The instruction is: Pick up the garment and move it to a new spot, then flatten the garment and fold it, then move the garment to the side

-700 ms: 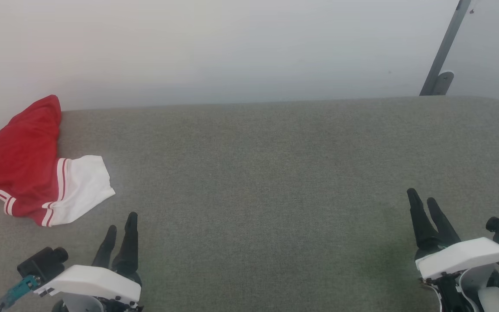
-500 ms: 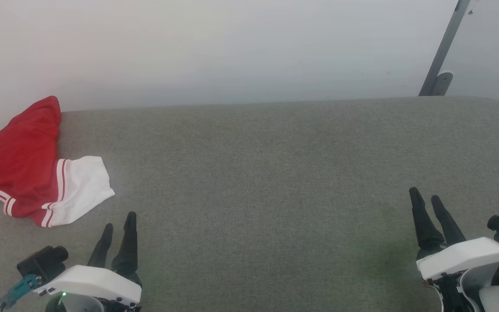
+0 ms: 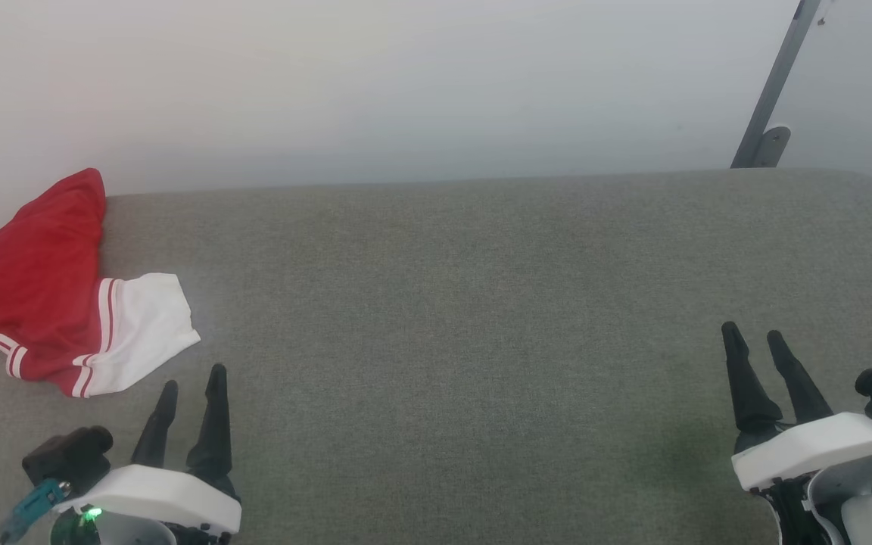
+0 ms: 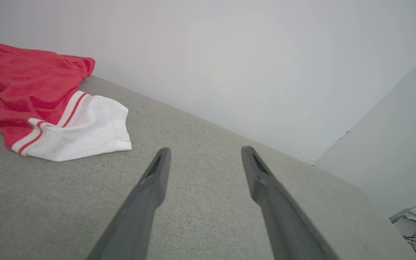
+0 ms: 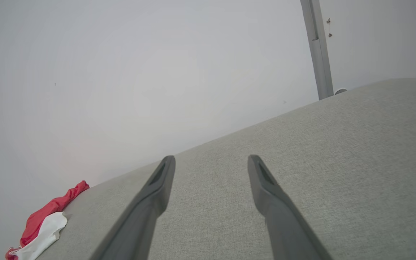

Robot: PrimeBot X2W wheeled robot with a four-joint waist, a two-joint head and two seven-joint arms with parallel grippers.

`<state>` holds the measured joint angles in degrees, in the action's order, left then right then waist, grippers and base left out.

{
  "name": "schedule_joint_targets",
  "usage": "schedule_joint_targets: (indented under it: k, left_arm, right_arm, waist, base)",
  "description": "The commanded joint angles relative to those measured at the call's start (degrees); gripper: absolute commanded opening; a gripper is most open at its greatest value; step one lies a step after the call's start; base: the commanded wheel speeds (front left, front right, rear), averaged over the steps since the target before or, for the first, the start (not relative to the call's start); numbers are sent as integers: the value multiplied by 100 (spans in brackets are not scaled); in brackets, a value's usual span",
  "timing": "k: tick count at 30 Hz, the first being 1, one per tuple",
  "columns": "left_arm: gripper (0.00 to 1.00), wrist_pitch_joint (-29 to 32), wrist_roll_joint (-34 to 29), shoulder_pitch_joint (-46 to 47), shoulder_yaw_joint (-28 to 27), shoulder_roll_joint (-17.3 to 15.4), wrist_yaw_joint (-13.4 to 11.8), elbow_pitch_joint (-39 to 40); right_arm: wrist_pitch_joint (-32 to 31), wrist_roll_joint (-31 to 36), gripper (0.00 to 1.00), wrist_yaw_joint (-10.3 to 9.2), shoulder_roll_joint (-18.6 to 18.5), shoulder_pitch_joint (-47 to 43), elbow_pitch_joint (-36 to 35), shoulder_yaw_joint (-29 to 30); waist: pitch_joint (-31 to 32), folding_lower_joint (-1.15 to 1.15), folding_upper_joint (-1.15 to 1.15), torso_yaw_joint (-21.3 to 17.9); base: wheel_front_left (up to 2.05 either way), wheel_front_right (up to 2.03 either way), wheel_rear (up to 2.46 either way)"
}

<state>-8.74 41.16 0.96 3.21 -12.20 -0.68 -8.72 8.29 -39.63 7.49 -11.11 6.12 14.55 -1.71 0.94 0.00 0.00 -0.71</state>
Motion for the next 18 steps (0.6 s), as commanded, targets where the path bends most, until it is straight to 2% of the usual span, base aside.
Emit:
schedule_joint_targets:
  k: [1,18]
  left_arm:
    - [100,-70,-186,-48,-21,-56,-13,79]
    - [100,-291,-1040,-161,-4,-141,-40,191]
  right_arm:
    - [58,137,100,0,-52,71,-93,2]
    - [213,960,100,0,-170,23,-219,-6]
  waist:
    - [1,0,0,2]
    - [15,0,0,-20]
  base:
    - [0,0,0]
    - [0,0,0]
